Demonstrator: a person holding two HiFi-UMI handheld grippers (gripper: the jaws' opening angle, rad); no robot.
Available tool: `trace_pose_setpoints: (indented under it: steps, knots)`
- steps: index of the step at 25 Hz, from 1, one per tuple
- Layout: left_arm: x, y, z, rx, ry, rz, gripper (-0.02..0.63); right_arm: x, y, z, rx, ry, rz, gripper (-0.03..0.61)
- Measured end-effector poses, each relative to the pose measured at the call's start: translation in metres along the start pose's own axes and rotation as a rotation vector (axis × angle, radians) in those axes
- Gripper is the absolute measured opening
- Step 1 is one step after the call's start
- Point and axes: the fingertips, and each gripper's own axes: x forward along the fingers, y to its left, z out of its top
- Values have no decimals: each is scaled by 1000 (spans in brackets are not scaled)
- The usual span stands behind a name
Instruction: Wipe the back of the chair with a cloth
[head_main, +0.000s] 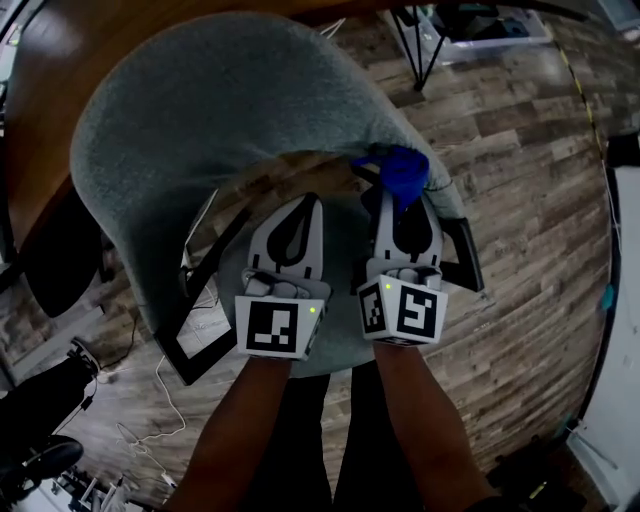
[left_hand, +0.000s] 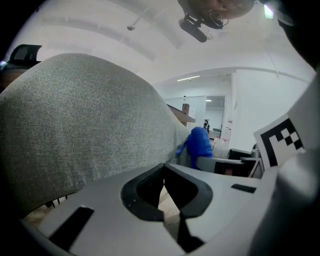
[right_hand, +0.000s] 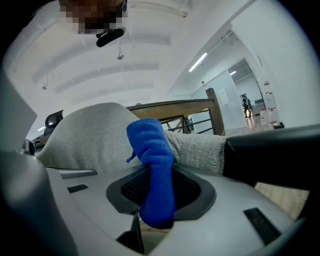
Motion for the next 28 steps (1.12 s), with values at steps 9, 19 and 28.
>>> trace_pose_setpoints:
  steps: [9,19,28]
  knots:
    - [-27,-2,-2,-28,-4,3,8,-33,18,-5,-56,21,58,110]
    - [-122,1,52,85,-70,22,8,-114,103,28,-175,57,277,110]
    - [-233,-15,116,-13,-29,100,8,-219,191,111,-291,43,474,110]
